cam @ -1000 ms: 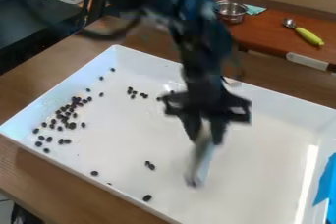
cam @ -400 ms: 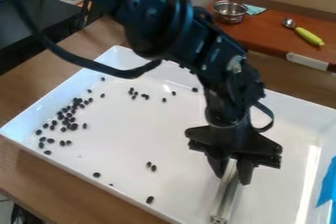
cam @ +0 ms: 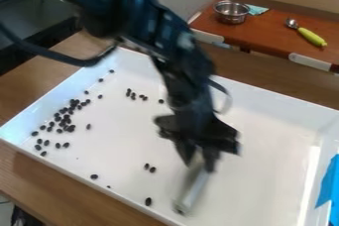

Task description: Sweep into pile

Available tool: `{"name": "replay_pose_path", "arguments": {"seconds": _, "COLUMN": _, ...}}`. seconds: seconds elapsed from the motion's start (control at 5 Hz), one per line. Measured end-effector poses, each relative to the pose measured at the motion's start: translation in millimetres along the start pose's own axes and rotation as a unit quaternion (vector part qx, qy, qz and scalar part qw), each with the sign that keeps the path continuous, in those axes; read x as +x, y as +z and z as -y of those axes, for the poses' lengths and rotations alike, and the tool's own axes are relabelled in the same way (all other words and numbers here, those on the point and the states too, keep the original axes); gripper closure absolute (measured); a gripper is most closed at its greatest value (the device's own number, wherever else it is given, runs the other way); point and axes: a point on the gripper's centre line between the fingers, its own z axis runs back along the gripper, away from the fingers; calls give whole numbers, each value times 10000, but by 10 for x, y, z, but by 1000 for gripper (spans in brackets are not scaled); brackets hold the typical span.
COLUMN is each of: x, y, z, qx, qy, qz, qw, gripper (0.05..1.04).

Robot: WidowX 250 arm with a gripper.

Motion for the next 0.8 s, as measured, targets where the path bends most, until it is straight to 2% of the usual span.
{"name": "replay_pose_path", "arguments": {"seconds": 0.2, "x": 65, "y": 64, "z": -514, "qx": 199, "qy": -35, "qz": 81, "qw": 9998, "gripper": 721}}
{"name": "replay_pose_path", "arguments": {"seconds": 0.4, "x": 95, "y": 121, "z": -990, "qx": 351, "qy": -302, "qz": 374, "qw": 9982, "gripper": 721}}
{"name": "replay_pose_path", "arguments": {"seconds": 0.6, "x": 167, "y": 173, "z": -1443, "qx": 732, "qy": -537, "qz": 743, "qw": 9931, "gripper": 721}}
{"name": "replay_pose_path", "arguments": {"seconds": 0.8, "x": 124, "y": 284, "z": -1689, "qx": 581, "qy": -338, "qz": 545, "qw": 9963, "gripper": 721}}
